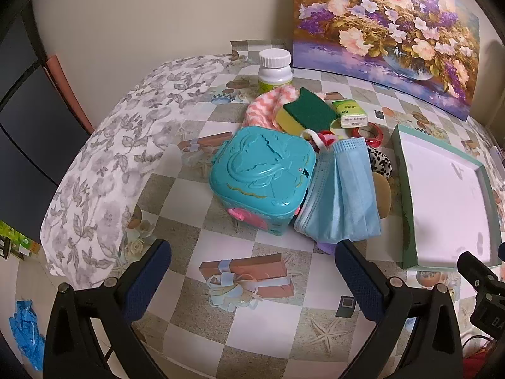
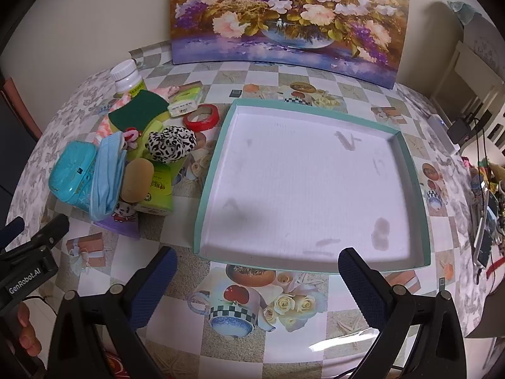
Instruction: Organize soft objects
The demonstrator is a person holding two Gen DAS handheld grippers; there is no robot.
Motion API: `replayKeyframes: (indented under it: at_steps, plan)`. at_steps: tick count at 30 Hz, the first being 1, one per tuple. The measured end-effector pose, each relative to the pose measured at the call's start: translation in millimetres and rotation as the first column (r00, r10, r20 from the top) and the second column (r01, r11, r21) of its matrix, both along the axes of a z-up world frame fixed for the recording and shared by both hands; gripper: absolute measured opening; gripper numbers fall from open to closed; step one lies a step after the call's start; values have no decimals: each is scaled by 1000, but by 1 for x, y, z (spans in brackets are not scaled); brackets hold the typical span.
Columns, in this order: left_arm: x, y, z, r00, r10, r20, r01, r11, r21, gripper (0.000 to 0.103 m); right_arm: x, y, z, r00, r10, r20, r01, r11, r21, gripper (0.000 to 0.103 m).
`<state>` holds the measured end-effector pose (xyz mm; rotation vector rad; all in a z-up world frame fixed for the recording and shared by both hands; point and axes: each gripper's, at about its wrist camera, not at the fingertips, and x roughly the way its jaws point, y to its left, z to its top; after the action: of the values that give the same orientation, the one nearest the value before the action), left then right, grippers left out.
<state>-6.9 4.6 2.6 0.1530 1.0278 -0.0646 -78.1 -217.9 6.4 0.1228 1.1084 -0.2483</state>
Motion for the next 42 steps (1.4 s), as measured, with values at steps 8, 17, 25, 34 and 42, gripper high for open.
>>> replayKeyframes:
  at_steps: [8,17,25,34,42]
  plan:
    - [-1,0,2,1000,7,10,-7,1000,4,103,-1,3,2,1000,9,7,-8,1000,-16,103]
    - [-2,0,2,1000,11,8,-11,1000,2,103,-1,4,3,1000,12,7,-12,1000,-21,103]
    - [-1,4,0,1000,27,-5,-27,1000,-9,103,-1,5,3,1000,13,7,-13,1000,-22,103]
    - [-1,4,0,1000,27,-3,-27,1000,-3,103,-1,5,3,1000,12,7,-12,1000,-23,103]
    - [-1,5,0,1000,28,-4,-28,1000,-4,103,-1,5,2,1000,12,7,-12,1000,-23,103]
